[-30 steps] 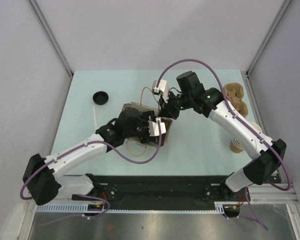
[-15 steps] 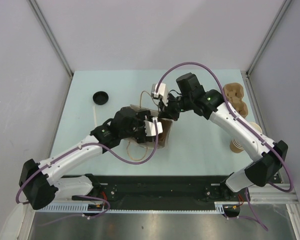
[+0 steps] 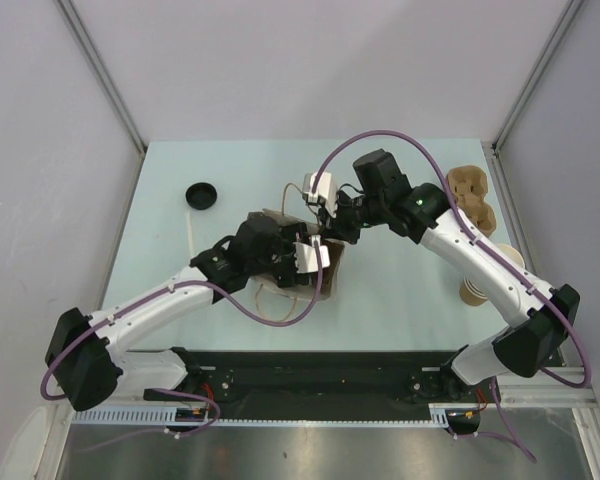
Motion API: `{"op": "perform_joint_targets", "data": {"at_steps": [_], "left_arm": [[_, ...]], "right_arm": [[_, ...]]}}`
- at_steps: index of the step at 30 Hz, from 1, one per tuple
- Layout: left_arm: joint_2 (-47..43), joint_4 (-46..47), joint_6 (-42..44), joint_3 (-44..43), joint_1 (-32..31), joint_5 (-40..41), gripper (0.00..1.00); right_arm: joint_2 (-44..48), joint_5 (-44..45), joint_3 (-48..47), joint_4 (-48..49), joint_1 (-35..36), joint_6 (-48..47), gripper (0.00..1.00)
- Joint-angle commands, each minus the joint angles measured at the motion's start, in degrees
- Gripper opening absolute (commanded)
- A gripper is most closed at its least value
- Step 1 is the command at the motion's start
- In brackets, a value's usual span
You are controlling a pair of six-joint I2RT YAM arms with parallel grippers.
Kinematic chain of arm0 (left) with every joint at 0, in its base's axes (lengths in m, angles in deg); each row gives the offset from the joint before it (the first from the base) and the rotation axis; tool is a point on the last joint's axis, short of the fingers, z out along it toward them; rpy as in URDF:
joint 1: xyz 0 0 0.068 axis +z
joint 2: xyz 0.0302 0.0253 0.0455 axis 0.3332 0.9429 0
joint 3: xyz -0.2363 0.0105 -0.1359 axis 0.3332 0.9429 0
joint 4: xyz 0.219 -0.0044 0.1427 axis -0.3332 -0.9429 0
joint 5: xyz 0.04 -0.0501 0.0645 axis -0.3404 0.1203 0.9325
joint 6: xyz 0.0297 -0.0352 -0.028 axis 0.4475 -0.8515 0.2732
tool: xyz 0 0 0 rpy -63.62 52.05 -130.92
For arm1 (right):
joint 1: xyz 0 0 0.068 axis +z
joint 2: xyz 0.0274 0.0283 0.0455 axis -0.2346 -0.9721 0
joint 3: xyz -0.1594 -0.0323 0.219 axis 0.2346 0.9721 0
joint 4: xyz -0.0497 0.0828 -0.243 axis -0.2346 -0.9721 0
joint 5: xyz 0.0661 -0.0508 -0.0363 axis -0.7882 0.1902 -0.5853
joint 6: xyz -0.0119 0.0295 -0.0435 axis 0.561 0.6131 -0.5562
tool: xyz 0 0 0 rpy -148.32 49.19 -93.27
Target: Pack the takeout coffee
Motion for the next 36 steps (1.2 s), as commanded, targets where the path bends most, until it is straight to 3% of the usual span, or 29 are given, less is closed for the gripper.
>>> {"op": "perform_joint_targets", "data": {"at_steps": [1,8,15,36], "left_arm": [[0.18,4.67,0.21,1.78,0.39,-2.62,0.0],[-1.93,6.17,1.44,4.24,0.39,-5.52,0.0],[-3.69,1.7,3.81,4.95,0.39,-6.75,0.0],[-6.94,4.41,5.66,7.58,0.3,-9.3,0.0]], "right_arm": [[2.6,-2.65,0.51,3.64,0.69,-0.92,0.0],[2.42,-3.27,1.12,4.78,-0.8,0.31,0.0],[2.51,-3.71,1.21,5.75,-2.39,0.58,0.0],[5.06,0.86,3.41,8.3,0.42,-2.15,0.0]]}}
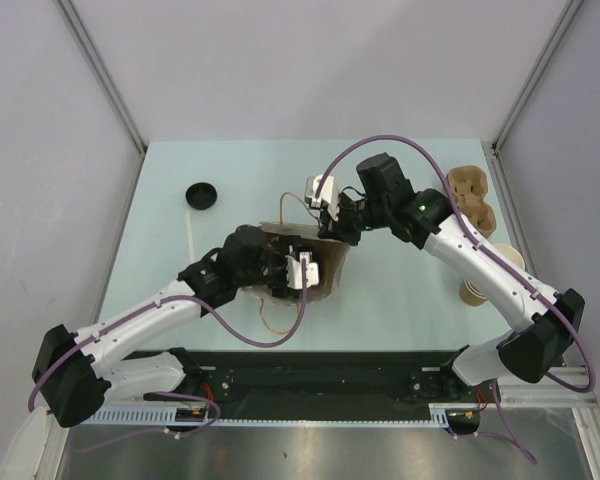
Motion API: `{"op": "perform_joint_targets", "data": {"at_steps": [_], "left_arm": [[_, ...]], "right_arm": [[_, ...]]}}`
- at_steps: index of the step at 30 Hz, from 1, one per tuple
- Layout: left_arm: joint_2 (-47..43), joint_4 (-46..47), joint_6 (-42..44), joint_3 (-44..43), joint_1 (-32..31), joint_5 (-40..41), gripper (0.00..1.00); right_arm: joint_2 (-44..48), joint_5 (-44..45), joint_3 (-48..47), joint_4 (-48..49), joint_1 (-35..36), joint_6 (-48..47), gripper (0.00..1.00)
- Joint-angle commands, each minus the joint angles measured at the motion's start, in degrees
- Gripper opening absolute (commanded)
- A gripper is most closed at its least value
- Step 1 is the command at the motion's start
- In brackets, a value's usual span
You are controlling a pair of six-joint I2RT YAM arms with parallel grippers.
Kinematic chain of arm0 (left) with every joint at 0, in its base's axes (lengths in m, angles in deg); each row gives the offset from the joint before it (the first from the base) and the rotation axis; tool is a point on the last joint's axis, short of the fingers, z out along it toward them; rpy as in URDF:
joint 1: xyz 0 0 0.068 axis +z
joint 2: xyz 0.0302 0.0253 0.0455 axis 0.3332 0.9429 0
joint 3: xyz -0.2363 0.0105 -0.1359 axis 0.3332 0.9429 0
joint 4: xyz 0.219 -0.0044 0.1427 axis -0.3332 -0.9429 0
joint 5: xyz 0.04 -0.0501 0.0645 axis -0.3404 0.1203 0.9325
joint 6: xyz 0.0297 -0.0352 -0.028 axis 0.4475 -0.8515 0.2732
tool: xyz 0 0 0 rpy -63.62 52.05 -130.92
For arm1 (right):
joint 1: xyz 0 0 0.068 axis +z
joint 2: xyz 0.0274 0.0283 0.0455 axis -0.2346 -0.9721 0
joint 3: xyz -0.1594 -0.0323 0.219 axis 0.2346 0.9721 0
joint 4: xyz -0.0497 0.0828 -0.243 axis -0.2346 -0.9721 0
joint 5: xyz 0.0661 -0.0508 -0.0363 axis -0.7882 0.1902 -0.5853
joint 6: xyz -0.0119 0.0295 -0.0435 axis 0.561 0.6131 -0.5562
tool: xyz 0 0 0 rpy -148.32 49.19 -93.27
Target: Pack the takeout coffee
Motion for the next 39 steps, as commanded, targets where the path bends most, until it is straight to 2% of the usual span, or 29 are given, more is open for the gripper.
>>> {"op": "perform_joint_targets", "data": {"at_steps": [1,10,16,26,39], "left_arm": [[-0.03,1.31,2.12,1.83,0.26,-3.27,0.0],[2.6,8.95,2.82,4.47,0.34,-1.87,0.0],[-0.11,14.14,3.79,7.28,0.26,-2.57,0.0],[-2.31,14.49,4.76,7.9,0.34,-2.66,0.0],[2.6,12.47,5.63,5.0,1.22,2.09,0.0]], "right_arm": [[3.44,1.82,0.11,4.67,1.03,-1.08,0.0],[3.8,1.56,0.55,4.59,2.35,-0.99,0.0],[3.53,0.86,0.55,4.5,2.44,-1.08,0.0],[2.92,0.16,0.55,4.85,2.44,-0.99,0.0],[2.3,-1.86,-0.24,3.36,2.18,-1.51,0.0]]}}
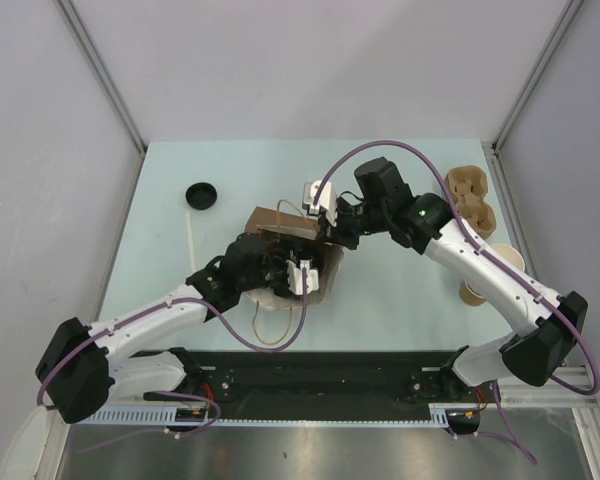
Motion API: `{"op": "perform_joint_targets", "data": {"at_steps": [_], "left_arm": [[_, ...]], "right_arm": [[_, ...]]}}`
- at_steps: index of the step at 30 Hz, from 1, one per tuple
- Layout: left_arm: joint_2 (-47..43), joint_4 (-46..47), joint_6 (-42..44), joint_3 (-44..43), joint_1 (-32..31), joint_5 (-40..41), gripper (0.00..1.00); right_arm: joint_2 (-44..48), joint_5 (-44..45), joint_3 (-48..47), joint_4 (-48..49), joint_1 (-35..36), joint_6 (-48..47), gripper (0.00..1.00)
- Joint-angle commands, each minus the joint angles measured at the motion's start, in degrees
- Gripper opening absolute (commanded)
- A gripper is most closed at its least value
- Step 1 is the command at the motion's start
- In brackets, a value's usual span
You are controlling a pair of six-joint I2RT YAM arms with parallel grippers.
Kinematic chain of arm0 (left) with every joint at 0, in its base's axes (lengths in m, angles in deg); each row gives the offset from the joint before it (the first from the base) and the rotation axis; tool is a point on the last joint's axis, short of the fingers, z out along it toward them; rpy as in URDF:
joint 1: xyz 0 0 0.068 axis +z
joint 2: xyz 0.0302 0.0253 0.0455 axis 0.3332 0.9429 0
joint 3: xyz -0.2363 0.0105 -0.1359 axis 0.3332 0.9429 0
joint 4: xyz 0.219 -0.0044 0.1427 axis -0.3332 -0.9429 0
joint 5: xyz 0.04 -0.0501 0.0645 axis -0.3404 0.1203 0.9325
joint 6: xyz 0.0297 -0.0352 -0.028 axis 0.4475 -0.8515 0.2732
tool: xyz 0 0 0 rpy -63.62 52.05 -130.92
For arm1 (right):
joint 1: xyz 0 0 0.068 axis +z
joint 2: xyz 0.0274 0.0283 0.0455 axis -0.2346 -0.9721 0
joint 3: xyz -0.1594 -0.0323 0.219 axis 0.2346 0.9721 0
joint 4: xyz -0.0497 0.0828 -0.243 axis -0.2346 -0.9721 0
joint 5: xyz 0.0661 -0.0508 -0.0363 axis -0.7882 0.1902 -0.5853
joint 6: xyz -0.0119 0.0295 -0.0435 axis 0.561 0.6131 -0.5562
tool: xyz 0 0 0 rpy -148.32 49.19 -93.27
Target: Pack the takeout coffee
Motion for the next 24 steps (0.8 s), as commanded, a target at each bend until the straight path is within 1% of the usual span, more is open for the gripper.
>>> {"op": "perform_joint_targets", "data": {"at_steps": [1,8,9,11,16,24], "left_arm": [[1.45,0.45,1.24,-2.34,0.48,1.08,0.0],[-0.22,-0.51,1.68,-3.74,0.48,-0.41,0.0],[-0.31,-2.69,1.68,-4.01,0.48,-0.58,0.0],[-0.57,-4.2,1.68,-5.41,0.48,-0.68,0.0],[0.22,-7.36,1.94,-7.53,0.48,-0.32,0.0],[3.2,-10.96,0.81,-9.28,0.48,-0.94,0.0]], "right_arm": [[0.9,-3.29,-1.4,2.7,0.08,-0.97,0.0],[-0.59,-5.92,-3.33,0.07,-1.41,-0.97,0.0],[-0.77,-6.45,-3.6,-0.2,-1.59,-0.97,0.0],[-1.64,-7.5,-4.91,-1.86,-1.94,-1.41,0.0],[-4.02,-9.53,-8.34,-5.12,-3.17,-1.32,0.0],[-4.81,-10.76,-9.05,-5.47,-3.52,-1.06,0.0]]}}
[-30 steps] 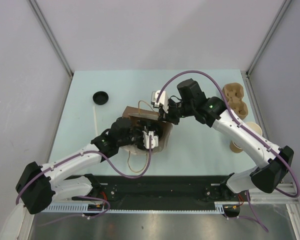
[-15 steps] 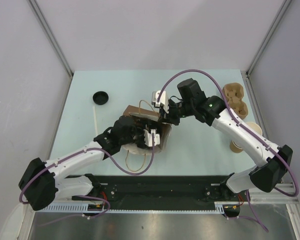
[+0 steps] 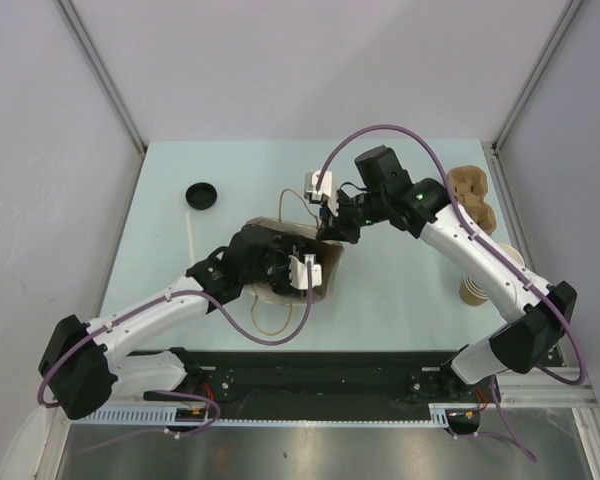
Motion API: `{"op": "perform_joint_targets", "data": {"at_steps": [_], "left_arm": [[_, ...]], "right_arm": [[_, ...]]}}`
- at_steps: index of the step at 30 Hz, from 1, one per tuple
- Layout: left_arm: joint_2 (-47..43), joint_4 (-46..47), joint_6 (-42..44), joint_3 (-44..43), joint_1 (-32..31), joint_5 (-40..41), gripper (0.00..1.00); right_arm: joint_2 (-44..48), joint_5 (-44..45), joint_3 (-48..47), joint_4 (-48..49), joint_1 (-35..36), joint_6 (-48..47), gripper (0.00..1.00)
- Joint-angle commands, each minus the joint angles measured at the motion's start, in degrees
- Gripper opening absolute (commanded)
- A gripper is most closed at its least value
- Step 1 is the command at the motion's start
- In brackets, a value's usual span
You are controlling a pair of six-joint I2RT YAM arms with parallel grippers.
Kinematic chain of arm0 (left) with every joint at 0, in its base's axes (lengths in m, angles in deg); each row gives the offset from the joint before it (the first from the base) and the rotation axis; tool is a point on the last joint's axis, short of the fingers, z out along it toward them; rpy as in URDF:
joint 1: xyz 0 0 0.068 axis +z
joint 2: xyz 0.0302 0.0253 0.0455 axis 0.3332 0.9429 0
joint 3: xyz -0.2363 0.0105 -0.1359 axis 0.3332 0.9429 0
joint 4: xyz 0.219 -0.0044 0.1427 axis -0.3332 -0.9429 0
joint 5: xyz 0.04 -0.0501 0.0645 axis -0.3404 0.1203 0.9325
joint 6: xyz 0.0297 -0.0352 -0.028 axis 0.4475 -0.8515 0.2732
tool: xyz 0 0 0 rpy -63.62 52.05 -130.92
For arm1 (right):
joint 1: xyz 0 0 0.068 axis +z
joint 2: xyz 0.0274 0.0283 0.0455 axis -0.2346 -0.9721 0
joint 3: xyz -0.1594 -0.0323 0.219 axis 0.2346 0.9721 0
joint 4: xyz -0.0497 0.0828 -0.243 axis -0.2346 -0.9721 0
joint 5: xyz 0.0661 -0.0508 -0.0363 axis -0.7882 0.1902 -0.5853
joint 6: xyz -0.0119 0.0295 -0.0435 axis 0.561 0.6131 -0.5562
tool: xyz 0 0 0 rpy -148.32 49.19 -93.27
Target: Pack the takeout coffee
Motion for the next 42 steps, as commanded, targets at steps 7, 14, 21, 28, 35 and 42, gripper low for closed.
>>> {"op": "perform_joint_targets", "data": {"at_steps": [7,14,21,28,35,42], "left_arm": [[4.51,-3.72,-1.32,-5.73,0.98,-3.11,0.0],[7.85,-3.72,-0.8,-6.52,1.95,-3.64,0.0],[14.79,-7.32,-1.76,-11.79,3.71,-4.08,0.0],[21.64,-11.88,-2.9,-17.94,5.55,-5.31,0.0],[28.24,-17.34,-4.4,-24.35,7.49,-6.19,0.0],[34.39,-22.79,-5.54,-29.55,9.42,-6.36,0.0]], "right_arm": [[-1.54,-4.78,-4.18,-0.27,-0.62,-0.03,0.0],[-3.82,-7.15,-5.58,-1.07,-2.29,1.03,0.0],[-8.03,-10.4,-9.18,-3.61,-5.01,1.56,0.0],[-13.49,-13.3,-13.93,-6.87,-8.26,0.94,0.0],[-18.23,-14.62,-17.89,-9.33,-11.34,0.41,0.0],[-21.05,-15.06,-20.35,-10.64,-12.57,-0.29,0.0]]}}
